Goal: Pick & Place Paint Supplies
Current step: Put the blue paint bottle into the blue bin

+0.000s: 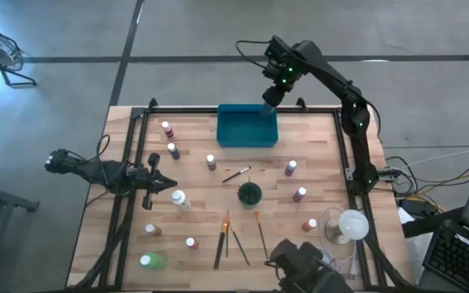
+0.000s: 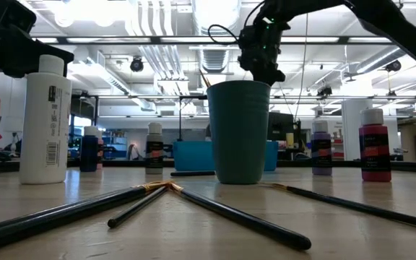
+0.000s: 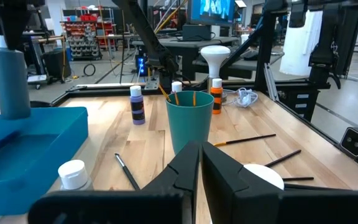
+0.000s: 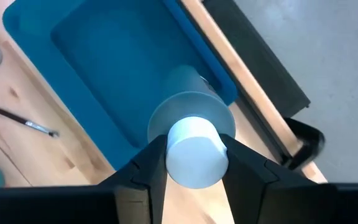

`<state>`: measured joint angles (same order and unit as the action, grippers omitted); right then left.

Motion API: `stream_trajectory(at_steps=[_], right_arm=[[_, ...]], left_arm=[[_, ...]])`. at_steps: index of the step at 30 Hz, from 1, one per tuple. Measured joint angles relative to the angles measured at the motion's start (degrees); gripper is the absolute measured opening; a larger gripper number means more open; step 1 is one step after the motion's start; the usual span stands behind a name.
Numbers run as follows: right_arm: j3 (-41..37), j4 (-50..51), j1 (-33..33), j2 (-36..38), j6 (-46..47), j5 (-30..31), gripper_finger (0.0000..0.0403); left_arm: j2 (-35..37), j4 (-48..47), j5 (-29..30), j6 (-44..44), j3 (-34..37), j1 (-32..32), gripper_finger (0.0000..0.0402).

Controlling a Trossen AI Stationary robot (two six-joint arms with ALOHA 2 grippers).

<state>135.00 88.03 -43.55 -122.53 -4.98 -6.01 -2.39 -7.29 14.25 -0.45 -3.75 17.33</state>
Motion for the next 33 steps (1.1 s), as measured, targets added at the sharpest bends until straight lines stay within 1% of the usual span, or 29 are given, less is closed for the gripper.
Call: stream_trajectory(at_steps=[13,22,33], right_arm=[[-0.11,-2.45,0.48,-3.06,-0.18,0.73,0.0116],[-0.13,-2.93,0.44,-6.98,-0.18,1.67,0.0116],[-0.13,-1.46,0.39,-7.51,-0.18,1.7,0.0116]], left_arm=[[0.0,0.0,0.0,0.02,0.0,0.01,0.0026],[0.0,0.0,-0.01,0.01,0.01,-0.01,0.0026],[0.0,0.0,-0.01,0.02,0.02,0.01,0.0026]])
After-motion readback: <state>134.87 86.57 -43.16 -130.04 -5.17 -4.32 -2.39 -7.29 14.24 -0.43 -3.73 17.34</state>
